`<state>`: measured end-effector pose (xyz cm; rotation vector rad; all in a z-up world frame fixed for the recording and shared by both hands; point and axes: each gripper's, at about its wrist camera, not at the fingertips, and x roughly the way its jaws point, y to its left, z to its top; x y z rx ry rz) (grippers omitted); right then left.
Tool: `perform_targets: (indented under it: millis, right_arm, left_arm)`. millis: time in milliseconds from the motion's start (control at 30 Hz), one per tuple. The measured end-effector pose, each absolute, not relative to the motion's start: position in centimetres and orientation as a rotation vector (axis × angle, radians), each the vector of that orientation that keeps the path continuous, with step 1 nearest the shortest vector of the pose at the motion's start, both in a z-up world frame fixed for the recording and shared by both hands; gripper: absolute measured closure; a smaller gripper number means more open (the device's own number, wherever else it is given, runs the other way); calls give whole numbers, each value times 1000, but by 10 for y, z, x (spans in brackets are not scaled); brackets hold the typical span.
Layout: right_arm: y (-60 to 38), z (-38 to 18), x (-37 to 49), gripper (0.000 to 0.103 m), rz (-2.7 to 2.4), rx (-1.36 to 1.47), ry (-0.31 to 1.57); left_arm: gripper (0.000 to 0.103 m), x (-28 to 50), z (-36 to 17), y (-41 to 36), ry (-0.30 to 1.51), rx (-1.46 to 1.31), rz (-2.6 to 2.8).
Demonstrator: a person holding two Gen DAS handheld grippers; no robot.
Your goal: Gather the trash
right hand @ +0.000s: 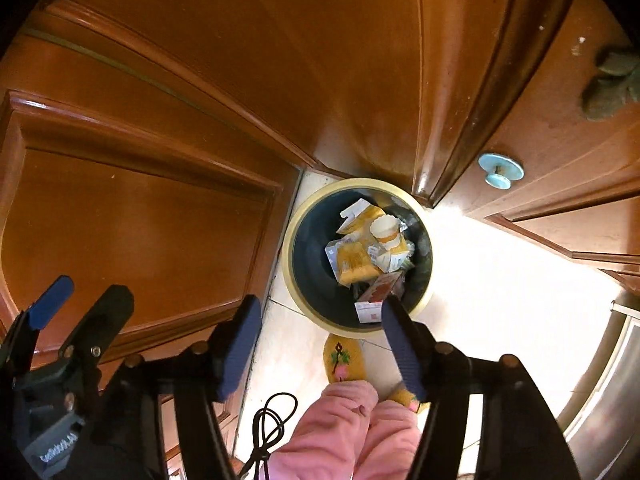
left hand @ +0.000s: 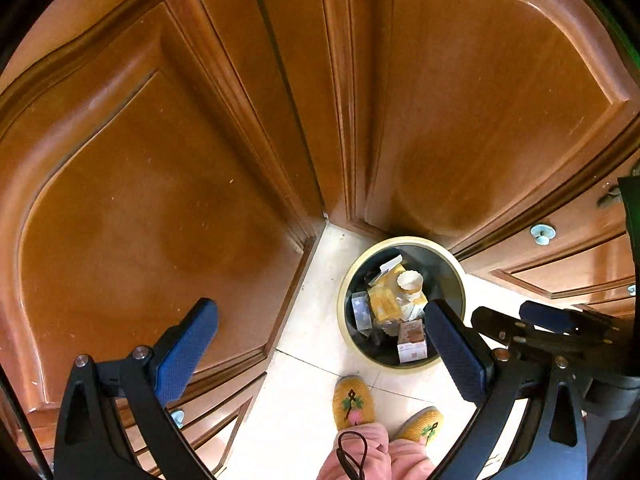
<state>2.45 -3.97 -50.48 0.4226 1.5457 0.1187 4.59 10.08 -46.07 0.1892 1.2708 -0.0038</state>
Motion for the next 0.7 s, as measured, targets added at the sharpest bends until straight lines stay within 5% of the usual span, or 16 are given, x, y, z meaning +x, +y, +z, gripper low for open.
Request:
perform_targets:
  millis: [300, 700]
  right_arm:
    - [-51, -459, 7, 30, 83, 429, 1536]
    - [-99, -275, -25, 28, 37, 420, 1337]
  left_arm:
    - [1, 45, -432, 98, 1283, 165, -13]
    - [1, 26, -270, 63, 1170, 124, -77]
